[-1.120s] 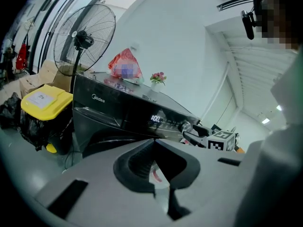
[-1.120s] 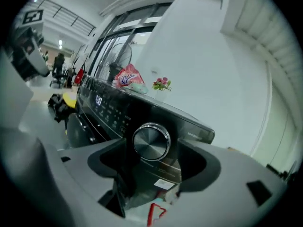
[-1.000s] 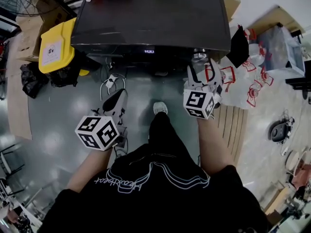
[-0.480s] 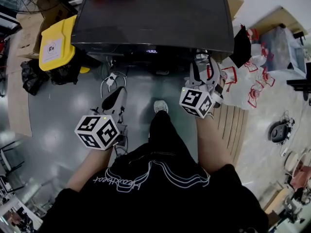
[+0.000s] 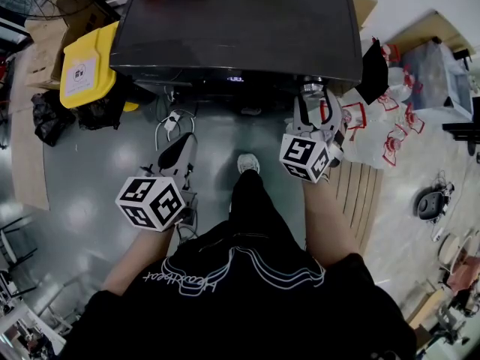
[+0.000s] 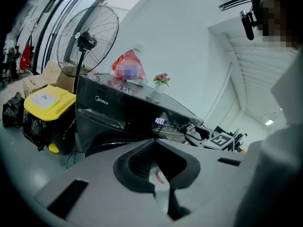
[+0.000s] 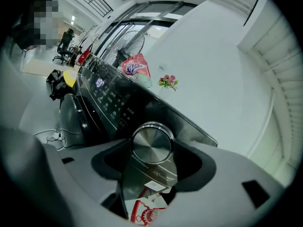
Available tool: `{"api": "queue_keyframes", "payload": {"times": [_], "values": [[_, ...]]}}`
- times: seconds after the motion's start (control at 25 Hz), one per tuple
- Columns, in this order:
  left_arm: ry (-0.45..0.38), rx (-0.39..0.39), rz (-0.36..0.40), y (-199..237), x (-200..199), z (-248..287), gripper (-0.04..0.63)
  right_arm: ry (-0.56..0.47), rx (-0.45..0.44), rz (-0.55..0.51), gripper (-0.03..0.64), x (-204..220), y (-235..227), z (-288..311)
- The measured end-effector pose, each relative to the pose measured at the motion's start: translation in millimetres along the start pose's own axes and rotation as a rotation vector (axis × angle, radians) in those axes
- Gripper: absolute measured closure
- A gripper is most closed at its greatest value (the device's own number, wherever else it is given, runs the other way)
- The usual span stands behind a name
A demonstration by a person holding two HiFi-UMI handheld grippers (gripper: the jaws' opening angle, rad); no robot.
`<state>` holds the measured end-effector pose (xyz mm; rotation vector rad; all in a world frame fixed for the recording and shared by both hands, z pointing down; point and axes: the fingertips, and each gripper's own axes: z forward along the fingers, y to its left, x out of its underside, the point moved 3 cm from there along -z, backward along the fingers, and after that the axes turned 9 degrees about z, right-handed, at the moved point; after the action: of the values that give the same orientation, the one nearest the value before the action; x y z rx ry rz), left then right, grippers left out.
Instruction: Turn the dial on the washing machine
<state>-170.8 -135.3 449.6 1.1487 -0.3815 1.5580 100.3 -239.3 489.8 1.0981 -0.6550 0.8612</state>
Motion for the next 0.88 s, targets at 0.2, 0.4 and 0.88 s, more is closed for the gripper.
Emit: {"api": "queue_keyframes", "payload": {"times": [0.2, 0.4, 0.88], "values": [[-0.005, 0.007, 0.022, 1, -2, -5, 0.589, 0.017, -0.009, 0.094, 0.341, 0, -3, 0], [-0.008, 0.002, 0.018, 6, 1, -11, 0.589, 0.017, -0.048, 0.270, 0.337, 1, -4, 1], [-0.023, 0.010, 0.023, 8, -2, -15, 0.589, 0.022, -0.112, 0.574, 0.336, 5, -11, 1]]}}
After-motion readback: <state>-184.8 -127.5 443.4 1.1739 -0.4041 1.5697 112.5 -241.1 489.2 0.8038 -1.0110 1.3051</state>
